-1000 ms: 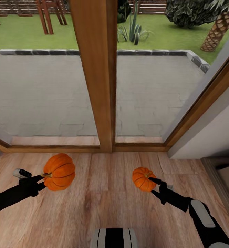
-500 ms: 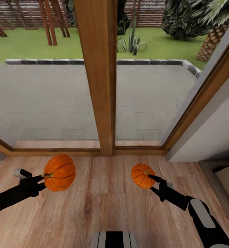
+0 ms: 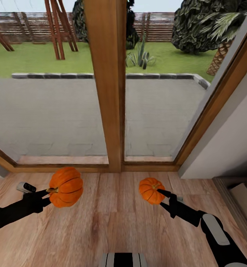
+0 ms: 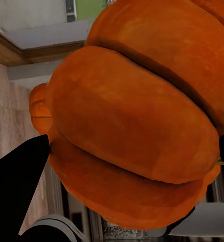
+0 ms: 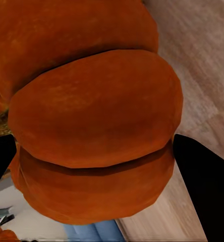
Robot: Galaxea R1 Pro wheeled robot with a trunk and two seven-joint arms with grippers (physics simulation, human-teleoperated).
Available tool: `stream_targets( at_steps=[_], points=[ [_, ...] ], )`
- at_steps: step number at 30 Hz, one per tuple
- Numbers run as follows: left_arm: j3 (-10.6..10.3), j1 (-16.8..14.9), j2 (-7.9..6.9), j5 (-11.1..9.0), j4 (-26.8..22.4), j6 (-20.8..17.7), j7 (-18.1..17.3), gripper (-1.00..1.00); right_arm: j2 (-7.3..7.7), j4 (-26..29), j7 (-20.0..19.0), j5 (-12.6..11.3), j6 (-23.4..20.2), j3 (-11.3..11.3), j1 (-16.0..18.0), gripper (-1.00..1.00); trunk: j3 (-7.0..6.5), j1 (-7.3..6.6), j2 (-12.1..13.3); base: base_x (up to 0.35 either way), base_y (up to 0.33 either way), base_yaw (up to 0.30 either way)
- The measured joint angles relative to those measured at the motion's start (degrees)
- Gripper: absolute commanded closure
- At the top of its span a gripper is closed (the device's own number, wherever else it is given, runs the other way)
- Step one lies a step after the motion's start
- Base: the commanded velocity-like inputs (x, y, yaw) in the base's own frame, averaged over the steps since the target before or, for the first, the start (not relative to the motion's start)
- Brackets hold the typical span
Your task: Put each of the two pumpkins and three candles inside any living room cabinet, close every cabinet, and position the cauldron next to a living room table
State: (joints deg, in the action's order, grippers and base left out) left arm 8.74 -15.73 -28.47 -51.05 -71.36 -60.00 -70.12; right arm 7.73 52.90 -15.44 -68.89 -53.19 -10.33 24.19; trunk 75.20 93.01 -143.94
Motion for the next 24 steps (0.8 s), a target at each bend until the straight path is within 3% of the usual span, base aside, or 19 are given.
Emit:
stream_targets(
  at_steps=[5, 13, 17, 24],
  points=[
    [-0.5, 0.0, 0.0, 0.0, 0.0, 0.0, 0.0, 1.0, 0.01, 0.6, 0.6, 0.1, 0.3, 2.0, 0.1, 1.0, -1.11, -0.13, 0.1, -0.236, 0.084, 0.0],
    [-0.6, 0.0, 0.0, -0.1, 0.1, 0.0, 0.0, 1.0, 0.05, 1.2, 0.9, 0.2, 0.6, 2.4, 0.6, 1.0, -2.88, -0.34, 0.2, -0.076, 0.026, 0.0],
    [-0.6, 0.0, 0.0, -0.1, 0.1, 0.0, 0.0, 1.0, 0.07, 1.4, 0.6, 0.2, 2.9, 2.5, 0.5, 1.0, -3.77, -0.44, 0.2, -0.002, 0.001, 0.0],
    [-0.6, 0.0, 0.0, -0.1, 0.2, 0.0, 0.0, 1.0, 0.1, 4.8, 0.8, 0.1, 3.9, 2.7, 0.4, 1.0, -5.32, -0.62, 0.3, 0.0, 0.0, 0.0]
  ],
)
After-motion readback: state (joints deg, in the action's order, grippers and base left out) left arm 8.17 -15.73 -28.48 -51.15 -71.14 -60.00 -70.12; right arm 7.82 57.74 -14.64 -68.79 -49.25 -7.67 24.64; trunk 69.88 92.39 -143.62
